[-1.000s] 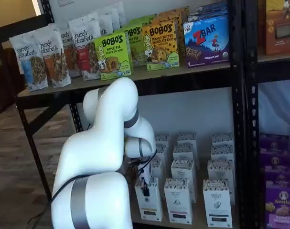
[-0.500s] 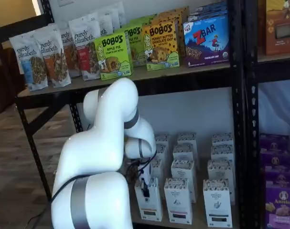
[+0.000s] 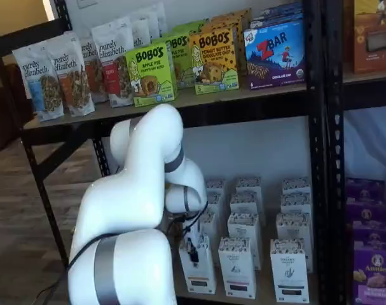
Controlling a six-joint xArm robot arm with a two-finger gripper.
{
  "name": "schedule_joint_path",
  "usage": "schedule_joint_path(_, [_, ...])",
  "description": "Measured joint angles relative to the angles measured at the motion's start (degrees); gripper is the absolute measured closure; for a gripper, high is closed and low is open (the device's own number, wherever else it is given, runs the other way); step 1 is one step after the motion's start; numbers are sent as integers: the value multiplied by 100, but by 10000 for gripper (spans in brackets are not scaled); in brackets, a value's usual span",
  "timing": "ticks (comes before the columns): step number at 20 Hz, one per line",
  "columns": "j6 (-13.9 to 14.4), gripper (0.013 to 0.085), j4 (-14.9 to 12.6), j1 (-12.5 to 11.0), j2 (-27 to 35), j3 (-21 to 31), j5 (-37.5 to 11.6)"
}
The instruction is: Pick up the white box with a yellow strip in the middle, on the bottom shelf, the fourth box from the left
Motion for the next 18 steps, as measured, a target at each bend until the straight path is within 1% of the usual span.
schedule_joint_path(4, [12, 490, 8, 22, -53, 106, -32])
schedule_joint_path(9, [-121, 490, 191, 60, -159, 301, -117])
schedule_joint_path(14, [-128, 490, 254, 116, -253, 468, -145])
schedule_joint_path(16, [-186, 490, 347, 144, -297, 527, -116])
schedule_joint_path(18, [-291, 490, 500, 181, -361, 614, -112])
